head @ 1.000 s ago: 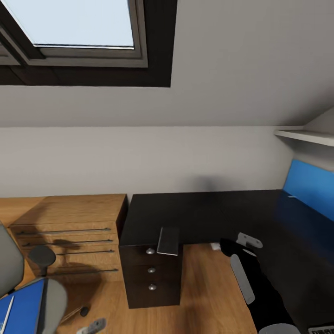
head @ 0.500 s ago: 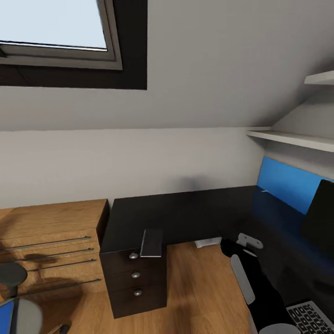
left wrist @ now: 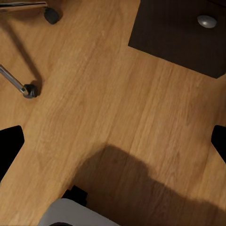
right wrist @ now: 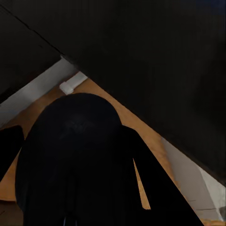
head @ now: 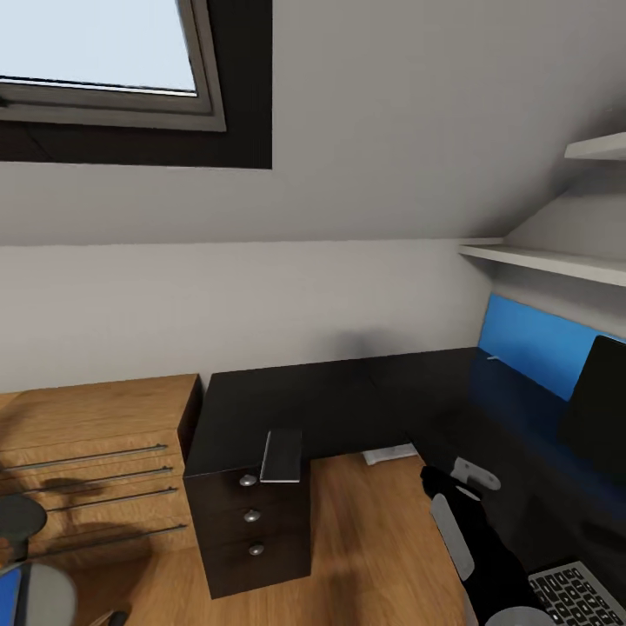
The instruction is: In the bedroom, organize the workspace by keeping the computer under the desk, ensuring the monitor is on the desk, placing the keyboard on the desk next to the monitor, placing the mouse on the desk next to the keyboard, moving the folder from the swivel chair onto the desk next to the mouse, stacking the notebook on top of the folder with the pen on top of the notebook, and positioning the swivel chair next to the desk.
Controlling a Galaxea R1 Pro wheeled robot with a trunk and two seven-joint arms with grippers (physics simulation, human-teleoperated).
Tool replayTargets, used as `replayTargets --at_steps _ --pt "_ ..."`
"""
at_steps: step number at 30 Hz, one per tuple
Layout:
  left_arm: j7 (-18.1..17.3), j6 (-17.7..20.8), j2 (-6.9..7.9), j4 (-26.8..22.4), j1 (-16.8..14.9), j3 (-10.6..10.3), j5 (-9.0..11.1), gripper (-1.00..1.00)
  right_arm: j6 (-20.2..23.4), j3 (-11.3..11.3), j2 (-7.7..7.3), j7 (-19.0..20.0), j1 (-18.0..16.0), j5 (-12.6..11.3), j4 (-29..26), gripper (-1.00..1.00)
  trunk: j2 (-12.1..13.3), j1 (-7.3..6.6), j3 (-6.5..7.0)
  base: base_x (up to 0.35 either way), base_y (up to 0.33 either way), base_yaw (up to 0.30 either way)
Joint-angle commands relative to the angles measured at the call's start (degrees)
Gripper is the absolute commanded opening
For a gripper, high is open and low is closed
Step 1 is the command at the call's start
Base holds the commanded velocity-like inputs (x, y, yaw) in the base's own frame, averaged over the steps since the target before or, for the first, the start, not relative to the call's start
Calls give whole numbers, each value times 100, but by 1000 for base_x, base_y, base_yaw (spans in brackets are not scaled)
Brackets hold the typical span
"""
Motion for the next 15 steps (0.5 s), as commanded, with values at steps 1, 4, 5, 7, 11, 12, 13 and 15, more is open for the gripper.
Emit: replayTargets --at_steps 1,4,5,7,11,12,13,15 --pt "12 22 -3 -17 2 6 47 100 -39 -140 2 -145 -13 -62 50 -100 -6 1 -7 0 0 0" --pt "12 19 -3 -17 2 7 47 100 -269 -485 1 -372 -115 -62 349 -100 -6 1 -7 0 0 0" --pt "12 19 -3 -17 2 7 47 100 -338 -533 1 -402 -153 -64 426 -100 -6 1 -7 0 0 0" --pt "12 18 -7 -17 2 7 47 100 -766 -712 -4 -510 -351 -69 844 -100 -6 1 -7 0 0 0" --pt "13 18 -11 -17 2 7 47 100 -1530 -1003 -199 -639 -709 -76 1841 -100 -6 1 -7 0 0 0" --pt "12 18 -11 -16 2 7 47 100 -1680 -1033 -296 -652 -842 -79 2109 -100 -6 1 -7 0 0 0" --pt "12 17 -12 -7 2 7 47 100 -1868 -1066 -487 -665 -998 -86 2453 -100 -6 1 -7 0 0 0" --pt "10 17 -12 7 2 7 47 100 -1953 -1087 -637 -671 -1062 -96 2601 -100 -6 1 -7 0 0 0"
